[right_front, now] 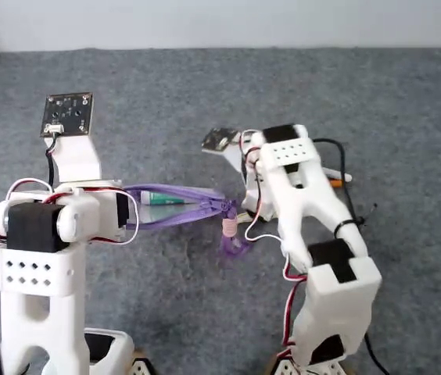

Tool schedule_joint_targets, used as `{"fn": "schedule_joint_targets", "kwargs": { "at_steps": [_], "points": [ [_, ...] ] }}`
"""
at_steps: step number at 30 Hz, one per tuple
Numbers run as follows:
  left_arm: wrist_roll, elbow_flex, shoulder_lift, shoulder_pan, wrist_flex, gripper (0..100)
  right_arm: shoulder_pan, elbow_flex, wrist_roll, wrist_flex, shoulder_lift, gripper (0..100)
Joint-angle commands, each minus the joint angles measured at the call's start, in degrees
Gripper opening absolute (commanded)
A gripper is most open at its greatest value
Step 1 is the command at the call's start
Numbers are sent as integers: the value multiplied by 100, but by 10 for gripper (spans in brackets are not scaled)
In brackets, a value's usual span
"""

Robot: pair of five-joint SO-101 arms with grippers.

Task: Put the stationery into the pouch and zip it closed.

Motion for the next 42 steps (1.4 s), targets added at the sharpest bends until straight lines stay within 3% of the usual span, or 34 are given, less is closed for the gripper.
{"fn": "schedule_joint_targets", "kwargs": {
  "at_steps": [1, 12, 18, 30, 42],
  "points": [
    [62, -259, 18, -18, 105, 11, -136, -18, 88, -180, 66, 243],
    [62, -259, 18, -26, 97, 11, -22, -26, 88, -1191, 945, 229],
    [62, -259, 18, -26, 97, 11, 171, -26, 88, -1596, 980, 2],
    [62, -259, 18, -18, 88, 11, 453, -26, 0, -1095, -233, 8],
    [343, -251, 18, 141, -62, 11, 418, -26, -2119, 48, -3055, 8]
  ]
}}
